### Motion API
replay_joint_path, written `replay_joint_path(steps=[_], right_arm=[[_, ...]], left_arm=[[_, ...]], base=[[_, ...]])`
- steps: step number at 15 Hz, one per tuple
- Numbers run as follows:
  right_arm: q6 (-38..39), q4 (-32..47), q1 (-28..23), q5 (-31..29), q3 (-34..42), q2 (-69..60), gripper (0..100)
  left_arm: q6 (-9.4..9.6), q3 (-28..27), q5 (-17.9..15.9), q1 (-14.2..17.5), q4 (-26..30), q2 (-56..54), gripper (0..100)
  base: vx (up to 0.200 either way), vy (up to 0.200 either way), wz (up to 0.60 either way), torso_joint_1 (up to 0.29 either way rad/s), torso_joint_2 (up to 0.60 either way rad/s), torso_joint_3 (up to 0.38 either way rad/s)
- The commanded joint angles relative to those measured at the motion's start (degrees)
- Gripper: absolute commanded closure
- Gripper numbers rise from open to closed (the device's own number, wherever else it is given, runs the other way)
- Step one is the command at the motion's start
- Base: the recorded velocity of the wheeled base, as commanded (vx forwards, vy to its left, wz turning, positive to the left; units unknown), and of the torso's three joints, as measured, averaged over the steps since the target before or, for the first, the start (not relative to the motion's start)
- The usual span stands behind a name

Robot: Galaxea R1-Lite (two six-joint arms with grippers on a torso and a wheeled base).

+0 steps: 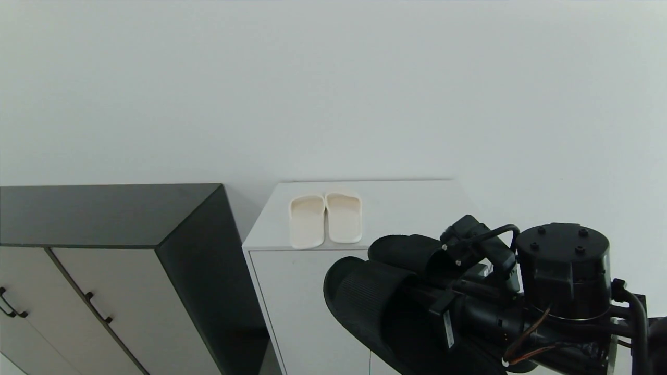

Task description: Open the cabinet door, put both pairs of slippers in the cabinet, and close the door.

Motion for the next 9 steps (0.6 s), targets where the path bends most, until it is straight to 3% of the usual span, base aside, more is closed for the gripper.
replay_joint_path(steps=[1, 9], right_arm=[[-0.01, 0.0, 0.37, 0.01, 0.08, 0.04, 100], [-0.01, 0.0, 0.46, 0.01, 0.78, -0.13, 100]], left_arm=[[-0.02, 0.0, 0.02, 0.02, 0.01, 0.0, 100], [-0.02, 0.0, 0.02, 0.02, 0.01, 0.0, 100]], base=[[0.0, 0.0, 0.0, -0.173, 0.39, 0.212], [0.0, 0.0, 0.0, -0.206, 0.49, 0.275]])
